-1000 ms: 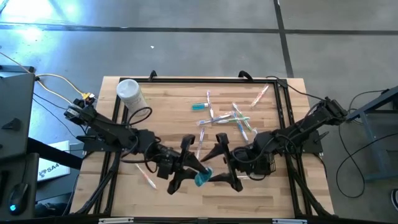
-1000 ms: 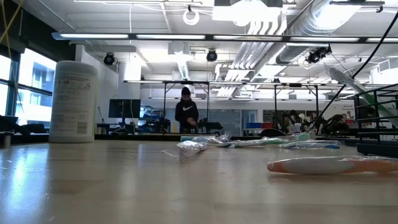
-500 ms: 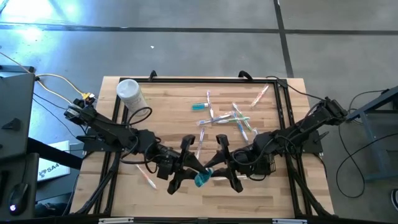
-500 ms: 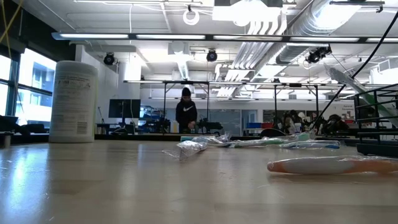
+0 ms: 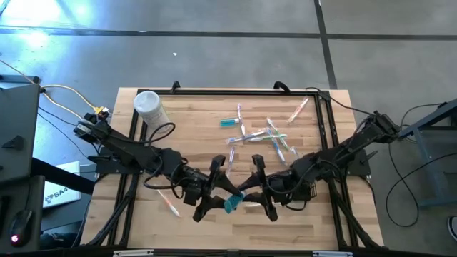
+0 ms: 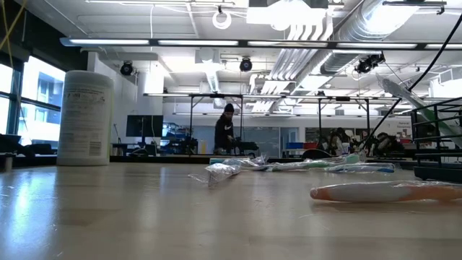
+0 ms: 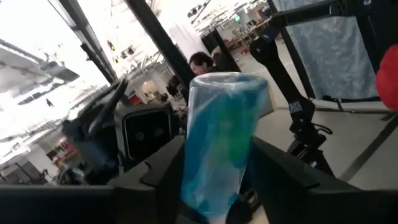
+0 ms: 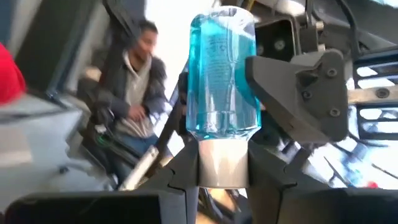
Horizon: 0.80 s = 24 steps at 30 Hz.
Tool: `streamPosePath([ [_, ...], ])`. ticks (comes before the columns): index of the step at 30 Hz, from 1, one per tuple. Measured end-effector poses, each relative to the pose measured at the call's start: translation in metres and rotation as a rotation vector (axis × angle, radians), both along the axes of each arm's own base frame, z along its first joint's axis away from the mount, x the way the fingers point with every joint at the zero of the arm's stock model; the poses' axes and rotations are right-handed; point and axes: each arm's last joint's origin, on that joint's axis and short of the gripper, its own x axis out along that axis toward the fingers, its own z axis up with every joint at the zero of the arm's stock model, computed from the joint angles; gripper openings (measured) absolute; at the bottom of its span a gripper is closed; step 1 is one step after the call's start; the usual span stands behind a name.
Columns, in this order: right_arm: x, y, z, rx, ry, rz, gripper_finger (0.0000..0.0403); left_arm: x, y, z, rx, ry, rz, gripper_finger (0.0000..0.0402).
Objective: Pick & Place toothbrushing station
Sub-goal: Put the bottom blue mouthwash bottle into the black mesh organizer
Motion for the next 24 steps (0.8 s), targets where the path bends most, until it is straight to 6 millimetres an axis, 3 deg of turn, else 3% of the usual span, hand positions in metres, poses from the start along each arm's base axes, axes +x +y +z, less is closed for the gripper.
streamPosePath([
  [6, -0.018, 0.010, -0.003, -0.025, 0.100, -0.168, 0.0087, 0.000, 0.001, -0.003, -0.091, 0.086, 0.003, 0.0230],
  [12, -0.050, 0.017, -0.006, -0.005, 0.316, -0.385, 0.0087, -0.008, 0.004, -0.006, -0.078, 0.196, 0.134, 0.0250],
  [24, -0.094, -0.012, 0.011, 0.406, 0.865, -0.590, 0.0087, -0.032, 0.031, -0.031, -0.178, 0.616, 0.421, 0.0250],
])
